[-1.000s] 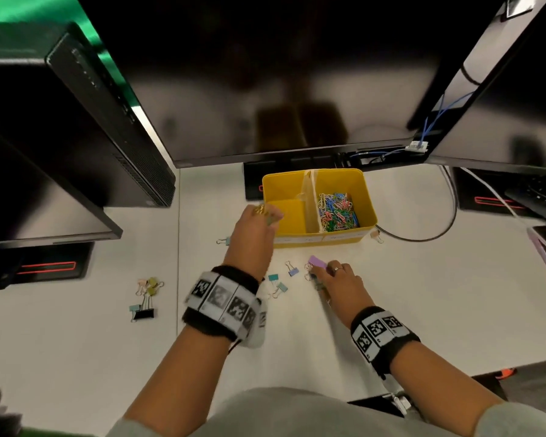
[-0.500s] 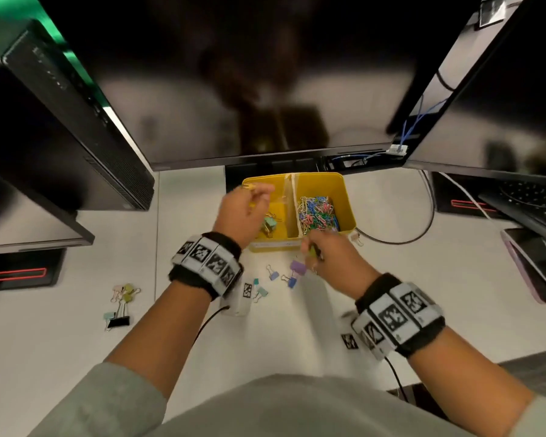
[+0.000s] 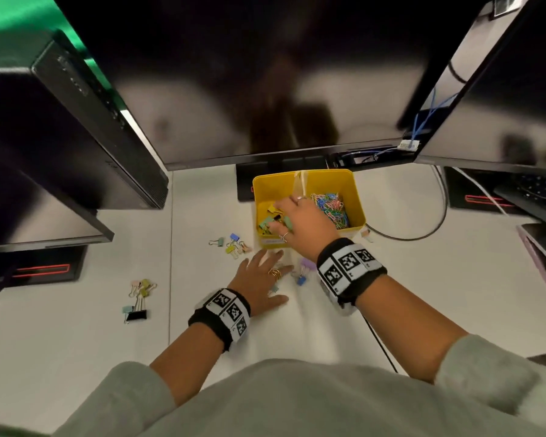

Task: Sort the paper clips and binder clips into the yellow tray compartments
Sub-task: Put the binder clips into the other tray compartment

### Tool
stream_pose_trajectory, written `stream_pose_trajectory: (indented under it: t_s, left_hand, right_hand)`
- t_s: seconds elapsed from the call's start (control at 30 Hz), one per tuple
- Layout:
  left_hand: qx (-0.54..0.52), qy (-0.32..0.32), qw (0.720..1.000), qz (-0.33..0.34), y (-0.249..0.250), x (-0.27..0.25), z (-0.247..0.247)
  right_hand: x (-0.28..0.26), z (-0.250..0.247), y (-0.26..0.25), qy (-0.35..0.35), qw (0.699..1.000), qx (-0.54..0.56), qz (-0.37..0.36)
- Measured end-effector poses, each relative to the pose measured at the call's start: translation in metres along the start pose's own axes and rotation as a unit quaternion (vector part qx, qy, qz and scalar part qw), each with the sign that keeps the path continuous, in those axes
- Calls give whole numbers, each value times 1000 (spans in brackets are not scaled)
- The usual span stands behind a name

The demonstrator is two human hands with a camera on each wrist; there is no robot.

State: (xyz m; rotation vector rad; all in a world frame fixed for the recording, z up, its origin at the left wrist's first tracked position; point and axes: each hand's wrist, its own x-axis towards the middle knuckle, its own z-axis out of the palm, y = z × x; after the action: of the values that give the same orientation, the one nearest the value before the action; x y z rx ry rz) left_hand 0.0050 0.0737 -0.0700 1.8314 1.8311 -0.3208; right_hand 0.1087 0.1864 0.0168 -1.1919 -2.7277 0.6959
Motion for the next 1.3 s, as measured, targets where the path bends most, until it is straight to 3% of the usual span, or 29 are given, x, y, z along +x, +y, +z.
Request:
stream_pose_trajectory:
  t_s: [0.1, 0.2, 0.3, 0.47, 0.57, 0.67, 0.77, 0.9, 1.07, 1.17, 1.3]
  left_hand:
    - [41, -39, 998, -11, 3, 6, 9]
    - [51, -29, 998, -13, 1, 6, 17]
    - [106, -28, 994, 14, 8, -2, 15]
    - [-34, -43, 998, -31, 10, -13, 10]
    - [-12, -58, 997, -45, 11, -23, 11]
    - [-28, -27, 997, -69, 13, -29, 18]
    - [-42, -9, 995, -90, 15, -31, 23]
    - [-32, 27, 996, -83, 16, -31, 24]
    - [-71, 49, 988, -131, 17, -34, 28]
    - [-55, 46, 987, -143, 19, -32, 31]
    - [-27, 22, 985, -166, 22, -31, 36]
  right_hand:
    - [-33, -8, 34, 159, 985, 48, 34]
    - [-60, 2, 88, 222, 956, 83, 175]
    - [-63, 21, 128, 136, 958, 63, 245]
    - [-41, 38, 143, 25, 983, -14, 181]
    - [-40, 39, 141, -17, 973, -43, 227]
    - [-48, 39, 130, -20, 974, -36, 224]
    - [-63, 48, 105, 14, 981, 62, 185]
    - [-63, 72, 71, -30, 983, 127, 132]
    - [-53, 89, 51, -24, 986, 100, 127]
    - [-50, 94, 47, -86, 992, 6, 95]
    - [-52, 97, 39, -109, 990, -71, 50]
